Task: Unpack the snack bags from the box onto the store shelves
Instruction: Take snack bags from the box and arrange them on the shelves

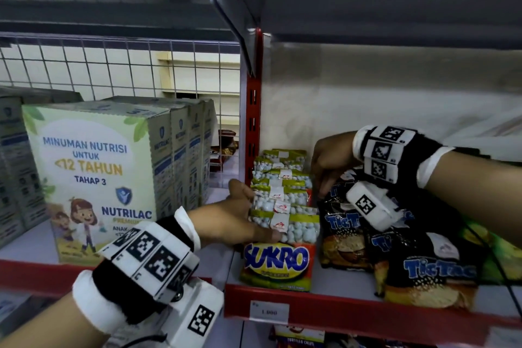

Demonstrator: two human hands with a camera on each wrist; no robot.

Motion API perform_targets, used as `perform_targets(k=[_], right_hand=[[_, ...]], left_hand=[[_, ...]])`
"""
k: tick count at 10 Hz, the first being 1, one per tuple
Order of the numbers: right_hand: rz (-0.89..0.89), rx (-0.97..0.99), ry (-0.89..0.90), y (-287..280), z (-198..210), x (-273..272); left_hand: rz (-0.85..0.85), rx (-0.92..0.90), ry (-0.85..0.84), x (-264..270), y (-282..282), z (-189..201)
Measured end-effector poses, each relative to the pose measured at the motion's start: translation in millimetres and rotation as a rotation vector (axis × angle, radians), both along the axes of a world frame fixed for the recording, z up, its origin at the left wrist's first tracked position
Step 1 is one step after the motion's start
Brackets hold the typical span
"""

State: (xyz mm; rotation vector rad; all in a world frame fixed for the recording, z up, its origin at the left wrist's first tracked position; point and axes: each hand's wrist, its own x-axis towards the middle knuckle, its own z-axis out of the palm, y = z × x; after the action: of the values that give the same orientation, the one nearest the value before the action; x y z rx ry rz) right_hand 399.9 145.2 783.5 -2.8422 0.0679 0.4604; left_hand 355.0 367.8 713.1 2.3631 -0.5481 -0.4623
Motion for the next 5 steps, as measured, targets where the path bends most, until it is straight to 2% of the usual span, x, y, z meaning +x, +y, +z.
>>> perform_targets(k=[1,3,4,5], right_hand=[[-0.011,0.013,-0.013,2,-6,8],[0.027,0.002,-0.098,5,-10,21],[0.028,-0.124,-0.130,6,-1,22],[0.111,-0.184,-0.275,12,15,25]], left_hand=[[0.010,-0.195,0.129,2,0,-5],[-0.008,-0.193,0.106,9,1,-7],[-0.012,-0.198,0.128,11,0,-8],[-0.022,-0.191,0.143,17,2,-8]])
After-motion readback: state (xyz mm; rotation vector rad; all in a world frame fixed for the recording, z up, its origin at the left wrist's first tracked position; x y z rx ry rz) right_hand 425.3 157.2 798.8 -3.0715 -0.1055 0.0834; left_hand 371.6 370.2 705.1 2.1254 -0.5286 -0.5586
